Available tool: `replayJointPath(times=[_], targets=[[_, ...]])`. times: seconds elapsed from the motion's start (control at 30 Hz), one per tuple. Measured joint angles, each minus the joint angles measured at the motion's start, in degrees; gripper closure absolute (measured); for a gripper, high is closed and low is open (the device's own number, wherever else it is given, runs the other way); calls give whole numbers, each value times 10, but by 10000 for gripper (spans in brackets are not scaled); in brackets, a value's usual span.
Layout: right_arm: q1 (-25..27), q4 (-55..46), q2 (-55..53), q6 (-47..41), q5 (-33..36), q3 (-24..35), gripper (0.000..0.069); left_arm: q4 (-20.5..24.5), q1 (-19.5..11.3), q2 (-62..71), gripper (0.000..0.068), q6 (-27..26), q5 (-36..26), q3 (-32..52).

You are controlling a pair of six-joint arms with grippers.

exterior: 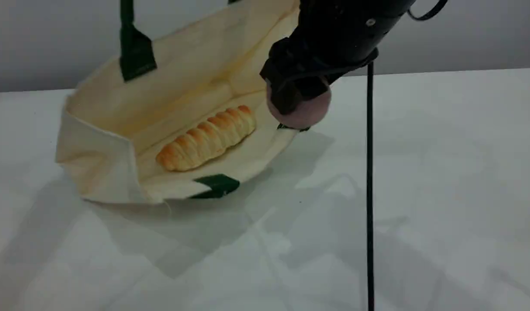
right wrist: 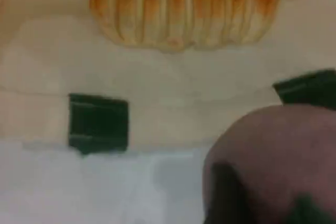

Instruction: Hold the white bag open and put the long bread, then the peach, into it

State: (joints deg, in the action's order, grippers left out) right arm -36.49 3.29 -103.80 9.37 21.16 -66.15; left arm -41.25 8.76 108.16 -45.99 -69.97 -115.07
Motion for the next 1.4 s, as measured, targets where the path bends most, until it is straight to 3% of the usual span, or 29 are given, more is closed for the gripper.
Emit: replayJointPath(times=[0.2, 0.43, 0.83, 1.03, 1.23, 1.4], targets=[[0, 26, -23, 1, -115, 0, 290, -5, 0, -20, 584, 0, -1, 0], [0, 24, -61, 43, -168, -6, 290, -5, 0, -20, 584, 0, -1, 0], [0, 90, -134, 42, -166, -114, 292, -5, 0, -20, 584, 2, 0, 0], [0, 123, -149, 42, -149, -134, 290, -3, 0, -20, 584, 2, 1, 0], [0, 122, -151, 42, -130, -134, 164, -2, 0, -20, 584, 2, 0, 0], [0, 122, -151, 42, -122, -134, 123, -2, 0, -20, 584, 2, 0, 0]])
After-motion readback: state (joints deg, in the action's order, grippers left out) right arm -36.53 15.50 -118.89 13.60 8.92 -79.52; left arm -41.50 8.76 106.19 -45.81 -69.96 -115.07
